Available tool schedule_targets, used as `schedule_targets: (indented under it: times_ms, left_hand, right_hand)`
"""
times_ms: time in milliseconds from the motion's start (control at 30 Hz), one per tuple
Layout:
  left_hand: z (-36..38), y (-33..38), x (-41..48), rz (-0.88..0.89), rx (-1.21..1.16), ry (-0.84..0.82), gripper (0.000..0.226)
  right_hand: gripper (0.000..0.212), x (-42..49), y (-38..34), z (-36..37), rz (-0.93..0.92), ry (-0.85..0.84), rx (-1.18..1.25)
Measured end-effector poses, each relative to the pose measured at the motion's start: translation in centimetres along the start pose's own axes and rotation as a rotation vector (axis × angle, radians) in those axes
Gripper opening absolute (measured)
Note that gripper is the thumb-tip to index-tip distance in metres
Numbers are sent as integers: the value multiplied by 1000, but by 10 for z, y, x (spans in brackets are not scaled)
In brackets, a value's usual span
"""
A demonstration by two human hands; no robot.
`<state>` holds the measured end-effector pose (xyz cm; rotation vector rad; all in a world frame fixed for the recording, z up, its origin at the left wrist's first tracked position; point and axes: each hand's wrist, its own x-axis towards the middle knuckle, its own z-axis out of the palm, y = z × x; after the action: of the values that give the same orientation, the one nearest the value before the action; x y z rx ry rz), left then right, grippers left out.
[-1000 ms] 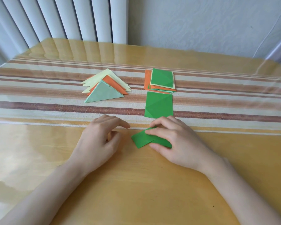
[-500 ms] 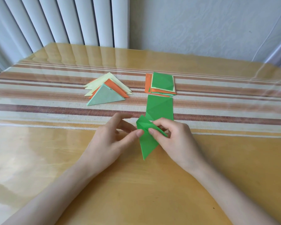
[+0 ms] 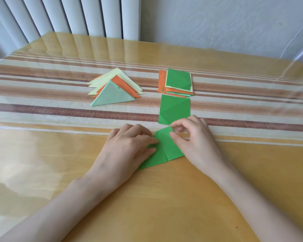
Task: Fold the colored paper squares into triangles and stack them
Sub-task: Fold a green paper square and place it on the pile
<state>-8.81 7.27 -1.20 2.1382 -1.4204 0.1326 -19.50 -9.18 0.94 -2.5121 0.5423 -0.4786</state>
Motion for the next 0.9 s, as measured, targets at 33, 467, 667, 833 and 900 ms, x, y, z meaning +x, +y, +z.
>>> schedule_targets:
  times_ms: [33,467,667,833,900]
  left_hand:
    - [-1,-1,0,25,21,-1,34]
    - [-7,-1,-1,124,71,-87,32]
    - [-7,0,-2,121,68,-82,33]
    - [-8,-1,-3,120,61,-96,33]
    - [-8,-1,-2,124,63,-98,34]
  right_hand:
    - [13,2,1,0,4,-1,27]
    - [14,-13,0,-2,-69,24,-66]
    - [11,-18,1,4,-282,82,-179]
    - [17,-19,4,1,-374,91,-226]
    - [17,-19,4,-1,-395,90,-247]
